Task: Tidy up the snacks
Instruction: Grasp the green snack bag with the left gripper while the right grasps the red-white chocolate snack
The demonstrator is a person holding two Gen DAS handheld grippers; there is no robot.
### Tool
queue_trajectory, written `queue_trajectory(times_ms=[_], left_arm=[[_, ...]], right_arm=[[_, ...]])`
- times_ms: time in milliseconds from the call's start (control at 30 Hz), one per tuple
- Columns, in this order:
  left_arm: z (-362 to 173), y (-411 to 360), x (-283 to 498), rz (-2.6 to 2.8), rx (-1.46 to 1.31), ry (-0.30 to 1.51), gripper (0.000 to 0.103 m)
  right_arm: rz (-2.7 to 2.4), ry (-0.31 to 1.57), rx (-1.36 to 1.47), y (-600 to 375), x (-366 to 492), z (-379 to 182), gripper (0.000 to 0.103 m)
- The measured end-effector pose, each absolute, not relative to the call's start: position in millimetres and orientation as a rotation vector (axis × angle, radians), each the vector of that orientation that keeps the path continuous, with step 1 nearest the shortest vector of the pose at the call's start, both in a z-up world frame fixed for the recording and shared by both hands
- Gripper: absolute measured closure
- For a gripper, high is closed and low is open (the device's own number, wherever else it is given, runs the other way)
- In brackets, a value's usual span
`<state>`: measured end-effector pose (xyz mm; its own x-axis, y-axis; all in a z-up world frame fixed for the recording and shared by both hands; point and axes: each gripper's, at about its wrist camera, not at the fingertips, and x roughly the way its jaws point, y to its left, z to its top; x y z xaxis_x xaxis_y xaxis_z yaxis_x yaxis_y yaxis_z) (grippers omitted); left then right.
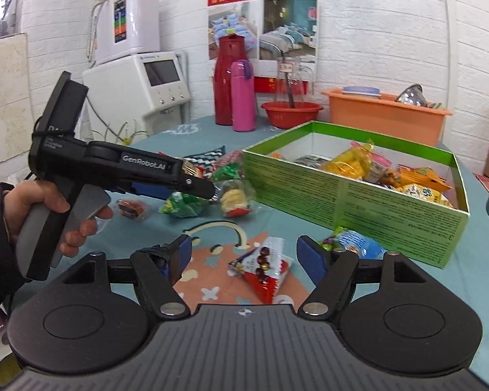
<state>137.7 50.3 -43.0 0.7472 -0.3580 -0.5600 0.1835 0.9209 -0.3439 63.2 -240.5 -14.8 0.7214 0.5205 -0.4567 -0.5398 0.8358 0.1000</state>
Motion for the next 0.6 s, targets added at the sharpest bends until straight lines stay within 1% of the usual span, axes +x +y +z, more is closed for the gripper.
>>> queue_trajectory(times_ms=[33,67,200,233,267,300,333,400,467,600], left_arm=[[-44,49,137,-0.308,-0.267,0.678,0.026],[-45,49,136,-0.33,-0.269,0.695,0.029],[-46,44,119,-0.381,-0.282,0.716,0.028],[-46,42,115,-0.386,-0.284,0.716,0.024],[-46,41,113,-0.388,-0.285,0.714,0.012],[-45,40,113,-0.384,-0.281,0.713,0.006],[-45,39,114,-0.373,-0.274,0.712,0.003],[-46,38,119,-0.362,-0.271,0.719,0.003],[-47,36,123,-0.361,-0.273,0.721,0.0],[-49,31,128,-0.359,-0.259,0.722,0.0]], right_arm=[[0.574,0.501,-0.045,-241,65,-17,0.0],[0.566,0.508,-0.047,-241,67,-19,0.0],[0.563,0.536,-0.045,-241,76,-26,0.0],[0.56,0.546,-0.048,-240,78,-28,0.0],[0.557,0.557,-0.051,-240,81,-30,0.0],[0.555,0.566,-0.053,-239,83,-31,0.0],[0.555,0.572,-0.055,-238,85,-33,0.0],[0.558,0.578,-0.057,-237,88,-35,0.0],[0.56,0.584,-0.057,-236,91,-37,0.0],[0.562,0.591,-0.064,-232,94,-39,0.002]])
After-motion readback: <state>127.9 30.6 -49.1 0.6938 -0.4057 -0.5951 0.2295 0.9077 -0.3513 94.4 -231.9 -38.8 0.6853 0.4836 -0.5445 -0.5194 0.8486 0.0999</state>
